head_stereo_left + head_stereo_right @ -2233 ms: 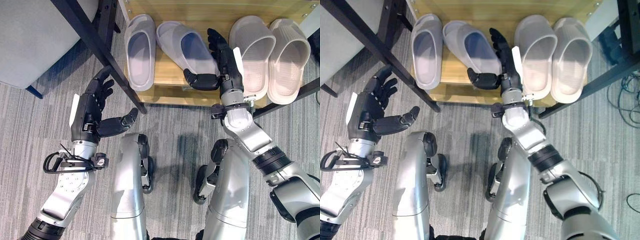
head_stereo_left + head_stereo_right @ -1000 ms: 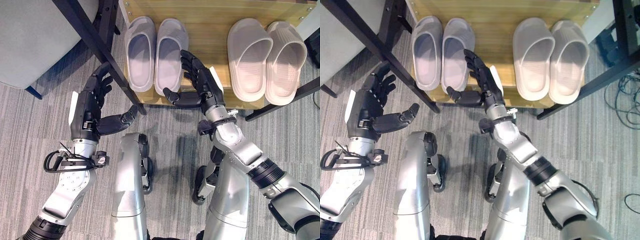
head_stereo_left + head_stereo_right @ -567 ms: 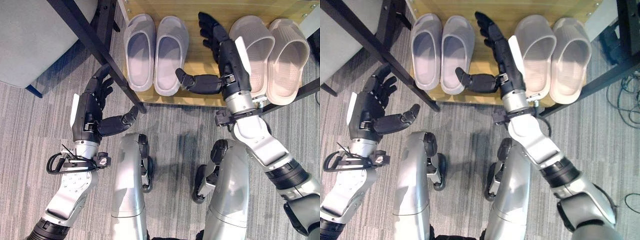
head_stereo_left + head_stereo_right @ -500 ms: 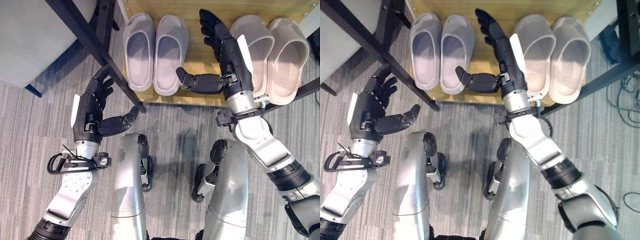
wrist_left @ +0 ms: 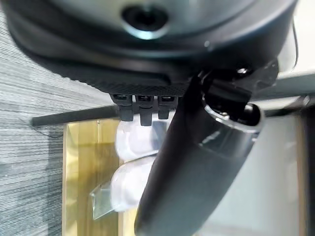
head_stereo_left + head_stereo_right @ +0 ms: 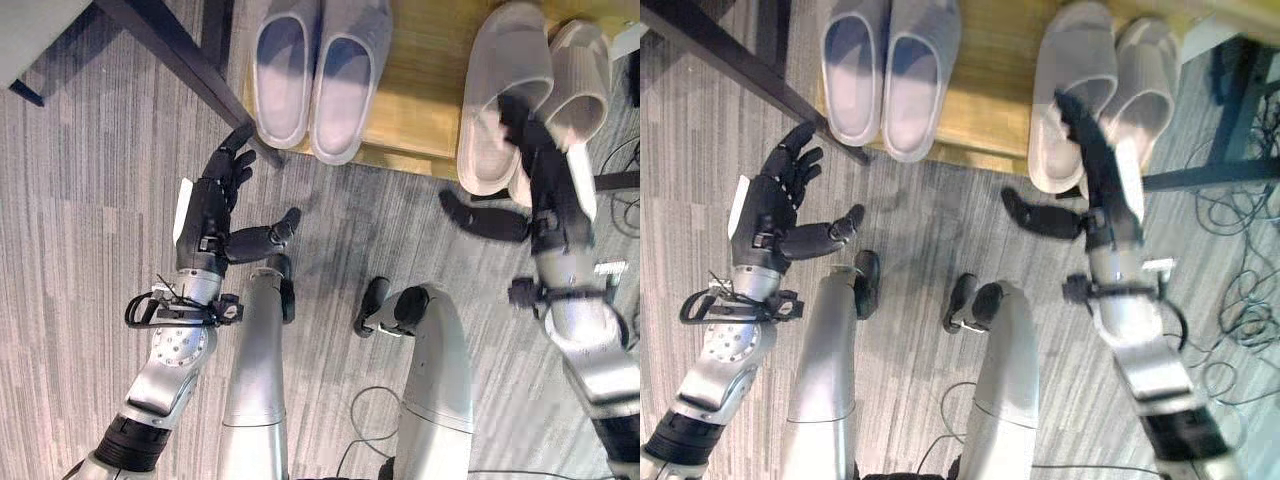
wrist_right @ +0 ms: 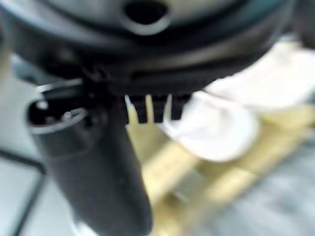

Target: Arrange the slippers neatly on the shoe rack.

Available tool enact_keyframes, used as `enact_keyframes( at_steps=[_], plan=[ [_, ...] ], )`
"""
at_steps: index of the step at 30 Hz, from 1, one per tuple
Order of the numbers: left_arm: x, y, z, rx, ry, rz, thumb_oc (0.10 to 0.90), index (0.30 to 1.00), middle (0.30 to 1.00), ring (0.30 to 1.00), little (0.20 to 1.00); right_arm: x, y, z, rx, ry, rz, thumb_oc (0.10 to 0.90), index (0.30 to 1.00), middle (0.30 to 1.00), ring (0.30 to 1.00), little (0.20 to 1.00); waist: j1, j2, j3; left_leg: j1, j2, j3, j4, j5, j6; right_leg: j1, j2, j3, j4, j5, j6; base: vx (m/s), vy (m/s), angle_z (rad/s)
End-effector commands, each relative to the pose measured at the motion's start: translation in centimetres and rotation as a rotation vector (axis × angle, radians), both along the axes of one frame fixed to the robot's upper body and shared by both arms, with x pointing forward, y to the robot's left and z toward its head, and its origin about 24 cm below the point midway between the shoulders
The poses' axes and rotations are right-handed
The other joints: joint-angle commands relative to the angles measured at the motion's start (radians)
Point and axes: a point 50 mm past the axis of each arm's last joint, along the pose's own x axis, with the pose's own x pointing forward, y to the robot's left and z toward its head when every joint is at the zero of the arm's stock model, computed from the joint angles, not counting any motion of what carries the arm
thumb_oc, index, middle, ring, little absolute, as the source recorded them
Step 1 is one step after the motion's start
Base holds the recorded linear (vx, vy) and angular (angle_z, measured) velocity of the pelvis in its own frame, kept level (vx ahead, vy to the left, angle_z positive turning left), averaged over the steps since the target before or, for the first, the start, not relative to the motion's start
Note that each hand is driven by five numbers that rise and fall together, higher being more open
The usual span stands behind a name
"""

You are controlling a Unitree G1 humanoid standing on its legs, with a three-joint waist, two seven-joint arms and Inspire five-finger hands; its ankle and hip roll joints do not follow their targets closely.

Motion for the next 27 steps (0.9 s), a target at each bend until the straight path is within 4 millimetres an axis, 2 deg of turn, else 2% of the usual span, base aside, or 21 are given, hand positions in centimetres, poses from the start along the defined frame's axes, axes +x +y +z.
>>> enact_keyframes(
  at_steps=[1,2,6,8,9,10,11,13,14,15,17,18,19,21,24,27],
  plan=[
    [-1.3,0.1,-1.1,0.065,-0.022,-0.070,0.800,0.900,0.900,0.900,0.900,0.3,1.3,0.9,-0.084,-0.078,0.084,0.800,0.900,0.900,0.900,0.900,-0.014,-0.015,-0.216,-0.051,-0.006,-0.023,-0.072,0.011,-0.009,0.005,-0.027,-0.014,-0.088,0.032,0.038,-0.13,-0.061,0.19],
    [-1.4,0.1,-1.1,0.066,-0.020,-0.071,0.800,0.900,0.900,0.900,0.900,0.3,1.3,0.8,-0.084,-0.077,0.083,0.800,0.900,0.900,0.900,0.900,-0.014,-0.013,-0.211,-0.035,-0.007,-0.026,-0.088,0.019,-0.010,0.023,-0.026,-0.020,-0.104,0.039,0.037,-0.11,-0.067,0.11],
    [-1.8,0.2,-3.2,0.113,0.078,-0.115,0.800,0.900,0.900,0.900,0.900,-0.1,1.4,-4.0,-0.113,0.117,0.083,0.800,0.900,0.900,0.900,0.900,-0.005,-0.018,-0.233,0.135,-0.003,-0.037,-0.302,0.105,-0.026,0.197,-0.018,-0.072,-0.313,0.081,0.048,-0.07,-0.052,0.25],
    [-2.0,0.4,-4.3,0.141,0.140,-0.131,0.800,0.900,0.900,0.900,0.900,-0.2,1.3,-6.5,-0.134,0.222,0.067,0.800,0.900,0.900,0.900,0.900,0.002,-0.018,-0.240,0.243,0.005,-0.046,-0.428,0.146,-0.027,0.292,-0.003,-0.099,-0.409,0.113,0.060,-0.02,-0.044,0.27],
    [-2.3,0.6,-5.3,0.165,0.195,-0.144,0.800,0.900,0.900,0.900,0.900,-0.6,1.2,-8.9,-0.091,0.313,0.054,0.800,0.900,0.900,0.900,0.900,0.008,-0.019,-0.246,0.365,0.014,-0.047,-0.562,0.186,-0.033,0.406,0.020,-0.137,-0.524,0.143,0.080,0.03,-0.057,0.19],
    [-2.4,0.8,-6.1,0.181,0.228,-0.142,0.800,0.900,0.900,0.900,0.900,-0.7,0.9,-10.1,-0.080,0.361,0.027,0.800,0.900,0.900,0.900,0.900,0.013,-0.020,-0.254,0.411,0.014,-0.041,-0.615,0.209,-0.040,0.449,0.030,-0.158,-0.572,0.157,0.094,0.03,-0.047,0.14],
    [-2.5,0.8,-6.1,0.182,0.229,-0.141,0.800,0.900,0.900,0.900,0.900,-0.7,0.9,-10.2,-0.079,0.362,0.028,0.800,0.900,0.900,0.900,0.900,0.012,-0.019,-0.249,0.425,0.015,-0.043,-0.628,0.216,-0.040,0.464,0.032,-0.161,-0.585,0.163,0.094,0.06,-0.032,0.08],
    [-2.8,1.3,-7.1,0.224,0.280,-0.138,0.800,0.900,0.900,0.900,0.900,-1.0,0.8,-12.1,-0.107,0.438,0.010,0.800,0.900,0.900,0.900,0.900,0.020,-0.014,-0.268,0.554,0.018,-0.037,-0.770,0.250,-0.044,0.571,0.054,-0.185,-0.695,0.194,0.111,0.13,-0.058,0.04],
    [-3.2,1.7,-8.5,0.248,0.341,-0.130,0.800,0.900,0.900,0.900,0.900,-1.6,0.6,-14.5,-0.152,0.533,-0.007,0.800,0.900,0.900,0.900,0.900,0.029,-0.016,-0.280,0.694,0.020,-0.031,-0.905,0.295,-0.059,0.704,0.077,-0.209,-0.819,0.228,0.129,0.21,-0.113,0.01],
    [-3.4,1.8,-9.0,0.258,0.362,-0.127,0.800,0.900,0.900,0.900,0.900,-1.9,0.7,-16.0,-0.174,0.593,-0.019,0.800,0.900,0.900,0.900,0.900,0.031,-0.013,-0.282,0.781,0.024,-0.034,-0.988,0.317,-0.063,0.786,0.098,-0.219,-0.899,0.246,0.132,0.21,-0.135,0.02],
    [-3.7,2.0,-10.0,0.258,0.409,-0.122,0.800,0.900,0.900,0.900,0.900,-2.6,0.2,-18.2,-0.212,0.688,-0.056,0.800,0.900,0.900,0.900,0.900,0.037,-0.008,-0.298,0.887,0.029,-0.027,-1.081,0.348,-0.068,0.881,0.119,-0.236,-0.985,0.271,0.145,0.11,-0.041,0.06],
    [-3.7,2.0,-10.4,0.260,0.427,-0.118,0.800,0.900,0.900,0.900,0.900,-2.9,0.1,-19.4,-0.222,0.732,-0.076,0.800,0.900,0.900,0.900,0.900,0.039,-0.005,-0.298,0.936,0.032,-0.019,-1.134,0.389,-0.064,0.934,0.132,-0.252,-1.049,0.319,0.147,0.07,-0.014,0.05],
    [-3.9,2.1,-10.8,0.259,0.446,-0.116,0.800,0.900,0.900,0.900,0.900,-3.5,-0.3,-20.5,-0.236,0.788,-0.101,0.800,0.900,0.900,0.900,0.900,0.042,0.000,-0.300,0.984,0.037,-0.015,-1.175,0.408,-0.068,0.981,0.147,-0.261,-1.094,0.338,0.150,0.11,-0.046,-0.12],
    [-4.4,2.1,-12.6,0.269,0.525,-0.109,0.800,0.900,0.900,0.900,0.900,-5.7,-0.7,-24.1,-0.258,0.961,-0.165,0.800,0.900,0.900,0.900,0.900,0.044,0.012,-0.349,1.171,0.058,0.027,-1.310,0.425,-0.080,1.178,0.192,-0.231,-1.301,0.396,0.179,0.28,-0.112,-0.22],
    [-5.0,1.6,-13.5,0.302,0.555,-0.126,0.800,0.900,0.900,0.900,0.900,-7.8,-0.3,-26.3,-0.231,1.076,-0.176,0.800,0.900,0.900,0.900,0.900,0.034,0.022,-0.411,1.263,0.054,0.069,-1.314,0.409,-0.087,1.315,0.210,-0.198,-1.433,0.432,0.188,0.20,-0.162,-0.59],
    [-4.6,0.9,-13.0,0.269,0.529,-0.132,0.800,0.900,0.900,0.900,0.900,-8.4,0.5,-27.0,-0.191,1.106,-0.179,0.800,0.900,0.900,0.900,0.900,0.020,0.052,-0.425,1.309,0.059,0.103,-1.314,0.409,-0.093,1.349,0.215,-0.163,-1.443,0.423,0.190,0.04,-0.128,-0.30]
  ],
)
